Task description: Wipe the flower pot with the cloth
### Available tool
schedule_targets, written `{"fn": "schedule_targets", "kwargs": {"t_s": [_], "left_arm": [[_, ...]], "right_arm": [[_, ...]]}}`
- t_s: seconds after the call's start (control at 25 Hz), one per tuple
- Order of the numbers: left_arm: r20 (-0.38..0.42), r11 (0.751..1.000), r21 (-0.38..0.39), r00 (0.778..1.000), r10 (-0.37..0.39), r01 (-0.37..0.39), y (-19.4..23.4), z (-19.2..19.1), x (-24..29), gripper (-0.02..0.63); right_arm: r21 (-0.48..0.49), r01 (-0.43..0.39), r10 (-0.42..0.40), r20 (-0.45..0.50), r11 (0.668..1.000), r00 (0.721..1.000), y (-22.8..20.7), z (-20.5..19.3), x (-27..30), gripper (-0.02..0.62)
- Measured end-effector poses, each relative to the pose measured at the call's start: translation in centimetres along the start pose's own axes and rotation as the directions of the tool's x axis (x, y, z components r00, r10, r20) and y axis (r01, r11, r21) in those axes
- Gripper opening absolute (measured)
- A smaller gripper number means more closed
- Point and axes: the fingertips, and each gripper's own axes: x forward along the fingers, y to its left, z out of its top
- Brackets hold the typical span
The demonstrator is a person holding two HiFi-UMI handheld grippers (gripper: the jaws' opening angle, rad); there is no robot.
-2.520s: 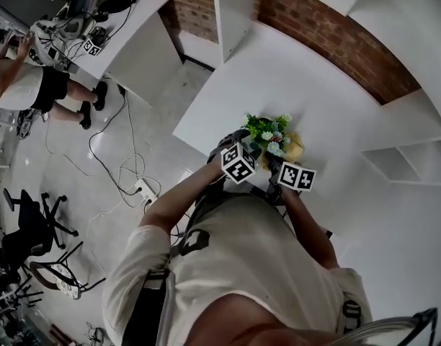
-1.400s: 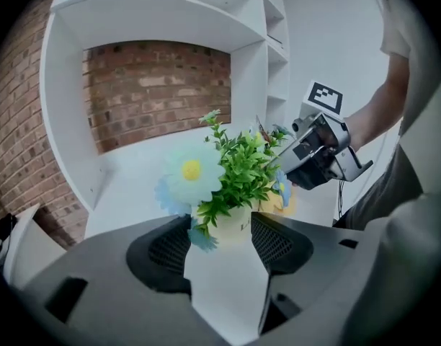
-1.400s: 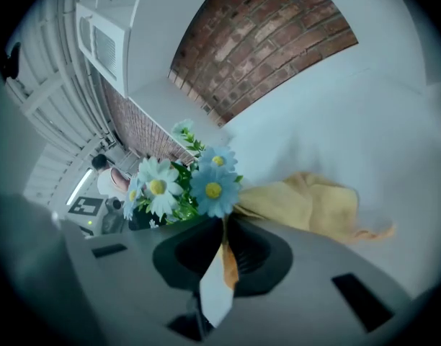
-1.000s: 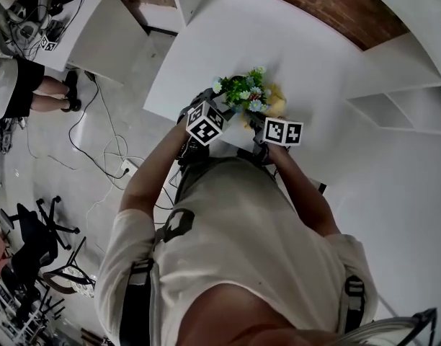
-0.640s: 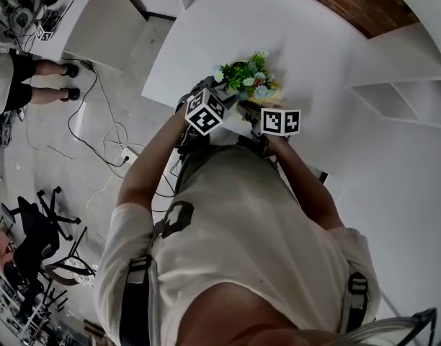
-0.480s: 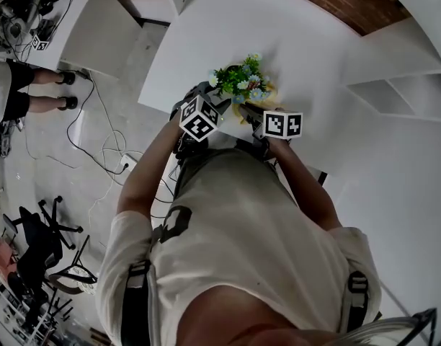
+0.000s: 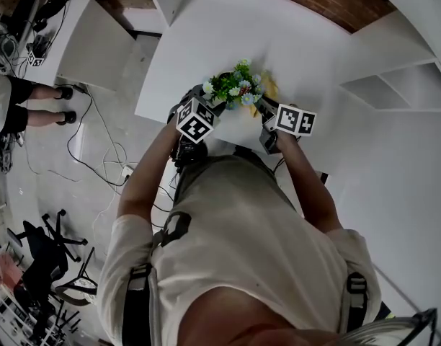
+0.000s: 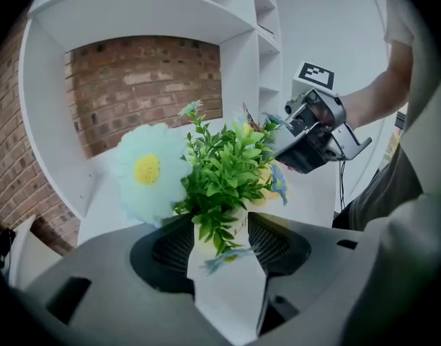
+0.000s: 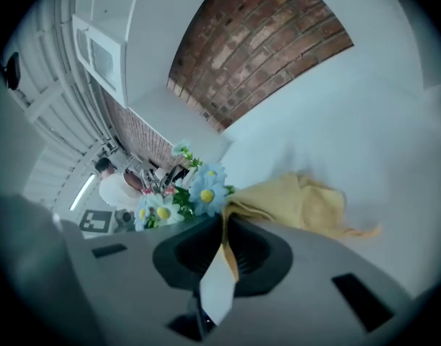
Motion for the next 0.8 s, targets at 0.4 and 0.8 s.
{"fn": "schedule_targets", "kwargs": {"t_s": [0.4, 0.8], "left_arm": [[-0.03, 0.997, 0.025, 0.997, 0.072, -0.072, 0.4, -0.9, 0.7, 0.242], [-0.014, 0.996, 0.013, 0.996, 0.089, -0.089, 1.0, -1.0, 0.5, 0.242]], "right_arm": [[-0.037, -0.062, 0.05, -0.265, 0.997, 0.963, 1.2, -8.1, 2.9, 0.043], [0.072, 0.004, -0.001, -0.039, 0.997, 0.999, -2.3, -1.1, -0.5, 0.043]]}}
